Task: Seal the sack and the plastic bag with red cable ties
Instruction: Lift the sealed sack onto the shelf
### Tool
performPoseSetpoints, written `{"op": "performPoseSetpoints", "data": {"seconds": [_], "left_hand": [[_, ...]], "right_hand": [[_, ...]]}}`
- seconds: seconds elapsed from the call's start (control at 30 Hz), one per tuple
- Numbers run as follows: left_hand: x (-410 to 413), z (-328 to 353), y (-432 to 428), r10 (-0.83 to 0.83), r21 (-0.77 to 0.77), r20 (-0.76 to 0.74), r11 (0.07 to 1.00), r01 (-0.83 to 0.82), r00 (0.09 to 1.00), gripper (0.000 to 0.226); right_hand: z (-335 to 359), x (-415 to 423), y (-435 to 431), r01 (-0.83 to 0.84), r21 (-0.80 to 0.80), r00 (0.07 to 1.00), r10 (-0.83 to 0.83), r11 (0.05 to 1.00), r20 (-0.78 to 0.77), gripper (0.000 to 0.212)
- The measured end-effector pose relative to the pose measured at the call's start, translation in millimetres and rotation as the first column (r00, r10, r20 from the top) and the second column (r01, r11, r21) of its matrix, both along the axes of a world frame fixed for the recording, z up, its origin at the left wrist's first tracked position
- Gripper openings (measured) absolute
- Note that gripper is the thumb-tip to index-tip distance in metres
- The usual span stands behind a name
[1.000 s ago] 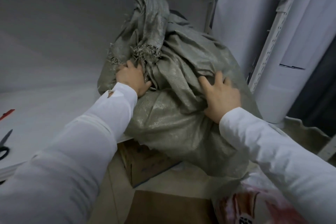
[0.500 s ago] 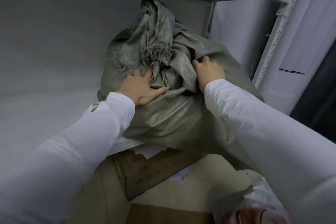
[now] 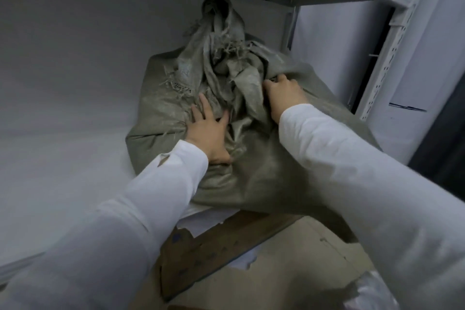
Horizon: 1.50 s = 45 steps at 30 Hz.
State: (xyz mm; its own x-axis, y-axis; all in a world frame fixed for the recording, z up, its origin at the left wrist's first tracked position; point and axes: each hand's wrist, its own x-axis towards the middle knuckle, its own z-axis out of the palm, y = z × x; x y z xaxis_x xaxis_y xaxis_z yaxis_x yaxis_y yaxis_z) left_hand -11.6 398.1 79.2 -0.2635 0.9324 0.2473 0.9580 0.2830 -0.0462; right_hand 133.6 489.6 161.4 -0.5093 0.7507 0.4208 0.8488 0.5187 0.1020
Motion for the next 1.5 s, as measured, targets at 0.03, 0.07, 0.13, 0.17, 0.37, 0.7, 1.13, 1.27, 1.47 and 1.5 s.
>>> {"op": "performPoseSetpoints", "data": {"seconds": [0.03,0.07,0.13,0.17,0.37,0.7,1.13,1.27,1.47,1.5], "left_hand": [[-4.7,-7.4,3.8,0.006,0.022,-0.014,1.000,-0.005,1.000,0.128],[-9.5,-13.7,6.8,0.007,0.039,-0.022,0.999,-0.006,1.000,0.129],[-13.8,-19.6,10.3,0.001,0.057,-0.044,0.998,0.002,0.999,0.130],[-12.9,-19.2,11.9,-0.005,0.051,-0.060,0.999,0.009,0.998,0.131],[-2.9,-16.4,16.6,-0.005,0.041,-0.161,0.999,0.012,0.987,0.136],[-1.6,-28.0,14.6,0.122,0.180,-0.146,0.979,-0.095,0.982,0.121],[21.6,-27.5,69.1,0.252,0.211,-0.141,0.953,-0.220,0.958,0.113],[22.6,-27.3,67.9,0.247,0.203,-0.133,0.955,-0.218,0.960,0.113],[25.2,-25.6,49.1,0.217,0.138,-0.187,0.971,-0.193,0.958,0.117],[25.5,-25.5,45.5,0.212,0.124,-0.191,0.974,-0.190,0.959,0.115]], "right_hand": [[-2.1,1.9,-7.0,-0.001,-0.033,1.000,0.001,0.999,-0.001,0.049],[-4.1,5.5,-15.9,-0.004,-0.070,1.000,0.004,0.998,0.003,0.060],[-9.2,16.7,-39.6,-0.010,-0.153,1.000,0.012,0.988,0.013,0.092],[-12.9,23.7,-52.1,0.003,-0.200,1.000,0.003,0.980,0.027,0.110],[-58.3,50.9,-88.1,0.165,-0.121,0.973,-0.142,0.979,0.184,0.143],[-62.2,35.0,-20.7,0.021,0.329,0.999,-0.033,0.944,0.032,0.035],[-30.2,45.9,11.2,-0.187,-0.085,0.982,0.182,0.979,-0.053,0.098],[-62.6,86.2,-34.1,-0.104,-0.144,0.990,0.116,0.984,0.078,0.142],[-105.4,98.5,-53.0,0.086,-0.054,0.949,-0.065,0.995,0.308,0.099],[-108.4,95.0,-55.4,0.085,-0.023,0.932,-0.071,0.996,0.355,0.089]]}}
